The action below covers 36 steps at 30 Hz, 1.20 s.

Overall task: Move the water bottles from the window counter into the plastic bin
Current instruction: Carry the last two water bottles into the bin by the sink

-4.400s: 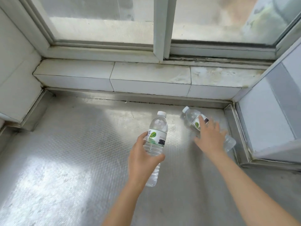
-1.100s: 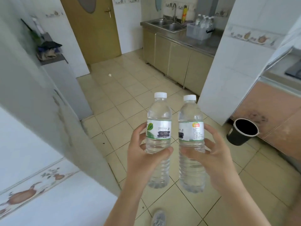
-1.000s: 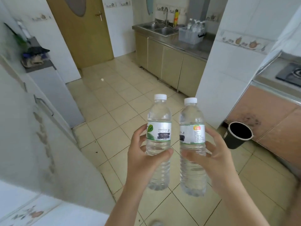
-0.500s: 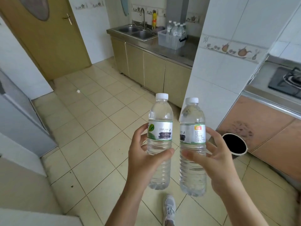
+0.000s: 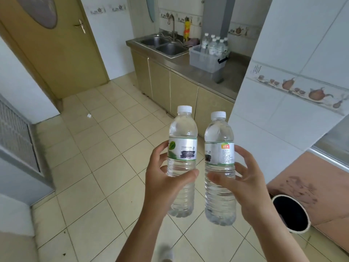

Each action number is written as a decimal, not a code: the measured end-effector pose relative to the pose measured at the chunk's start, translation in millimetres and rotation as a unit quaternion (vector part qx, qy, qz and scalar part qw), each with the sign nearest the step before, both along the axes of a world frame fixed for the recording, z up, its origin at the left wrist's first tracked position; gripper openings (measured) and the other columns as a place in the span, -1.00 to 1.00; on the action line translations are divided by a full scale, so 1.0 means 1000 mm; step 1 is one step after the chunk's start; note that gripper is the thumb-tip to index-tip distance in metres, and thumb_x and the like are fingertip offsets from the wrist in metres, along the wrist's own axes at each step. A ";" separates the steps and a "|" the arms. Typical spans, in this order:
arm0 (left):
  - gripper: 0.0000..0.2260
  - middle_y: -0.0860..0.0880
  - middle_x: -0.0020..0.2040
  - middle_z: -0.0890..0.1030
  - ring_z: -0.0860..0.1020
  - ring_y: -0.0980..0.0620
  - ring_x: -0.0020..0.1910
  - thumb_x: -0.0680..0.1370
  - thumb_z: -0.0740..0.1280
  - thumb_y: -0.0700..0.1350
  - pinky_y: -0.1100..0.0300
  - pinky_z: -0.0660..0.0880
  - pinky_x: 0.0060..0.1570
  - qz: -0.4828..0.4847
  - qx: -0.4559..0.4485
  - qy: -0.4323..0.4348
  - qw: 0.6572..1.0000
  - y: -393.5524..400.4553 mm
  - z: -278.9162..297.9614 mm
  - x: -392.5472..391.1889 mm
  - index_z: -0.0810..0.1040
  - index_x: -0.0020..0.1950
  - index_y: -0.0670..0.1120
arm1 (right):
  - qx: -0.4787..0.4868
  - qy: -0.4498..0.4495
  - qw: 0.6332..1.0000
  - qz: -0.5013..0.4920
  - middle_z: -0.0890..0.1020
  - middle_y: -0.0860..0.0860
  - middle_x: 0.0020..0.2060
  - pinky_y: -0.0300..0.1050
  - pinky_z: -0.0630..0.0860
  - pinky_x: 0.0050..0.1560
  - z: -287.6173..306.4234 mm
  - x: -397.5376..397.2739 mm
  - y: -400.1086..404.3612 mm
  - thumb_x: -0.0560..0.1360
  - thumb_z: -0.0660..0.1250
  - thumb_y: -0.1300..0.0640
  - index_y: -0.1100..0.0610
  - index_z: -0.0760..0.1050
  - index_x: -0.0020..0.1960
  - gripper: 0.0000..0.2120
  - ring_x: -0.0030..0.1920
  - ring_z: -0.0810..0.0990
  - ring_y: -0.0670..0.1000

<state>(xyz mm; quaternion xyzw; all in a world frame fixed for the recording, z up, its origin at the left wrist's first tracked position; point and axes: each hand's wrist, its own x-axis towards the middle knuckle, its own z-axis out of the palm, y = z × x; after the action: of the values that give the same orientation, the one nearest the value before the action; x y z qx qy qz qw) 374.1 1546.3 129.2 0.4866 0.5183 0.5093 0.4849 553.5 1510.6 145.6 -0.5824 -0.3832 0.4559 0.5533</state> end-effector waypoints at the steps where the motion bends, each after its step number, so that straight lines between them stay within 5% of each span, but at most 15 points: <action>1: -0.27 0.23 0.08 0.66 0.69 0.18 -0.08 0.08 0.62 0.03 0.31 0.58 -0.24 -0.002 0.002 0.000 1.000 0.019 -0.001 0.003 0.47 0.17 0.42 | 0.000 0.000 1.000 -0.001 0.71 -0.02 -0.04 -0.09 0.60 -0.26 -0.002 0.003 0.019 0.05 0.61 0.14 -0.24 0.46 0.16 -0.25 -0.13 0.71 0.03; 8: -0.28 0.29 0.07 0.65 0.68 0.22 -0.08 0.05 0.61 0.03 0.37 0.57 -0.26 -0.028 0.002 -0.003 1.000 0.168 -0.009 0.018 0.48 0.14 0.42 | -0.001 -0.010 1.000 -0.029 0.72 -0.03 -0.08 0.03 0.62 -0.16 -0.011 0.017 0.157 0.05 0.62 0.15 -0.29 0.48 0.08 -0.30 -0.11 0.71 0.05; 15: -0.29 0.27 0.08 0.64 0.67 0.24 -0.06 0.10 0.63 -0.04 0.41 0.56 -0.28 -0.064 0.009 0.002 0.998 0.322 0.002 0.035 0.47 0.10 0.48 | 0.019 -0.001 0.998 -0.058 0.72 -0.11 -0.13 -0.20 0.59 -0.33 -0.002 0.033 0.291 0.17 0.63 0.32 -0.27 0.47 0.09 -0.30 -0.19 0.71 0.00; 26: -0.27 0.29 0.10 0.64 0.67 0.22 -0.02 0.06 0.62 0.04 0.30 0.58 -0.19 -0.070 0.005 0.002 0.998 0.515 -0.012 0.094 0.46 0.14 0.45 | 0.022 0.002 0.998 -0.060 0.71 -0.02 -0.08 -0.23 0.58 -0.32 -0.009 0.092 0.485 0.05 0.62 0.21 -0.16 0.49 0.17 -0.25 -0.17 0.71 0.00; 30: -0.28 0.35 0.07 0.62 0.66 0.27 -0.05 0.08 0.62 -0.02 0.40 0.56 -0.25 -0.059 0.003 -0.006 0.998 0.592 -0.020 0.124 0.46 0.12 0.45 | 0.019 -0.004 0.999 -0.042 0.70 -0.13 -0.12 -0.27 0.57 -0.34 -0.023 0.123 0.574 0.13 0.62 0.36 -0.12 0.48 0.19 -0.25 -0.16 0.69 -0.11; 36: -0.29 0.40 0.00 0.63 0.66 0.31 -0.12 0.13 0.63 -0.16 0.44 0.53 -0.28 -0.042 -0.006 -0.019 0.999 0.692 -0.017 0.152 0.48 0.14 0.34 | 0.012 -0.025 0.999 -0.022 0.66 -0.28 -0.10 -0.35 0.55 -0.34 -0.022 0.155 0.686 0.14 0.62 0.34 -0.09 0.45 0.22 -0.25 -0.14 0.66 -0.23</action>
<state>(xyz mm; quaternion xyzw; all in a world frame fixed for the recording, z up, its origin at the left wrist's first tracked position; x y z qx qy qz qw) 525.7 2237.8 112.5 0.4951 0.4918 0.4943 0.5183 708.5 2196.8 123.2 -0.5952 -0.3896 0.4239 0.5606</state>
